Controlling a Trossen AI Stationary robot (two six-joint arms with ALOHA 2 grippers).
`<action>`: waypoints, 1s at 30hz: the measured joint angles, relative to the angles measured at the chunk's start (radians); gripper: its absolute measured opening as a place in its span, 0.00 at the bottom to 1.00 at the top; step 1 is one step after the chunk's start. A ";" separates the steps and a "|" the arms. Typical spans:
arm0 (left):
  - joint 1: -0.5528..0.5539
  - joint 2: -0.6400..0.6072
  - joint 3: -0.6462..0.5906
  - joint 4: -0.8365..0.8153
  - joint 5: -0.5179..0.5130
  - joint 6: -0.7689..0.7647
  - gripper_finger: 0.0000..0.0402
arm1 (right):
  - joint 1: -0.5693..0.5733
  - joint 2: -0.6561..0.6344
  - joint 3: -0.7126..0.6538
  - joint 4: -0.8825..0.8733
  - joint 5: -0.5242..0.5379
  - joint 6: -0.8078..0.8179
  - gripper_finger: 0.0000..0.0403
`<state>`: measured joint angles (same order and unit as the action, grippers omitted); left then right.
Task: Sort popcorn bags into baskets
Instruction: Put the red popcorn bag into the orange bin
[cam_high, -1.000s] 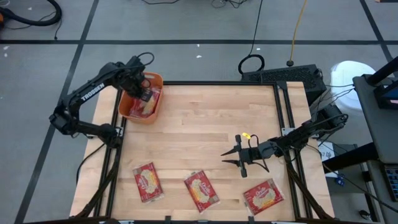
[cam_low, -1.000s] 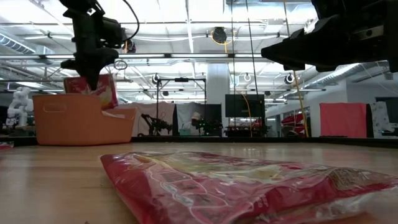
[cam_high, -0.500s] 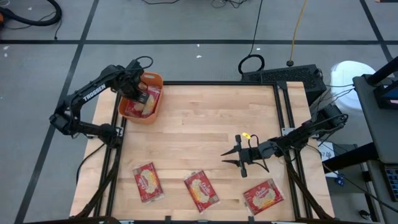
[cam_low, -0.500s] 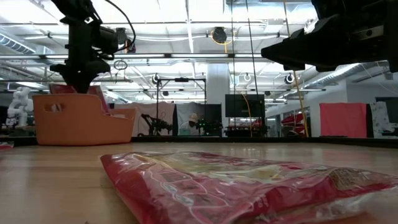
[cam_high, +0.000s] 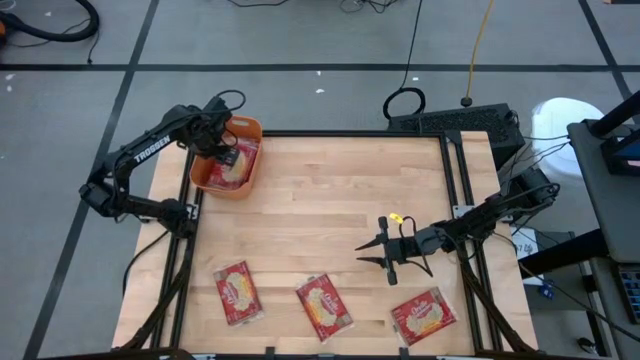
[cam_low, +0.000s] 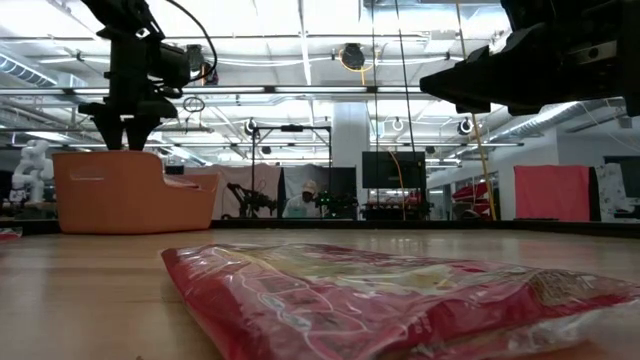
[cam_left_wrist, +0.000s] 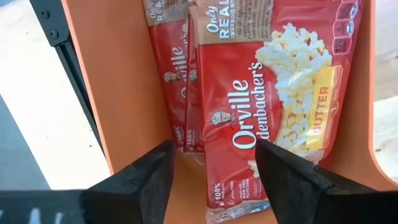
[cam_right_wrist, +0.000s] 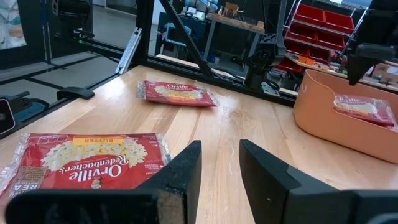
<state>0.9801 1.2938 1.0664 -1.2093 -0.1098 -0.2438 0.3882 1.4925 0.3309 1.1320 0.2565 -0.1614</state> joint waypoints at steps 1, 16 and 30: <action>-0.002 0.000 0.000 0.003 -0.002 -0.003 0.57 | 0.000 0.000 0.000 0.000 0.000 0.000 0.25; -0.389 -0.177 0.000 0.275 -0.111 -0.049 0.41 | 0.000 0.000 0.000 -0.010 0.001 0.051 0.25; -1.281 -0.191 -0.265 0.834 -0.592 -0.343 0.38 | 0.000 0.000 0.113 -0.210 0.082 0.171 0.29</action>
<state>-0.3013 1.1032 0.8019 -0.3749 -0.7019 -0.5863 0.3885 1.4925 0.4443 0.9225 0.3384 0.0099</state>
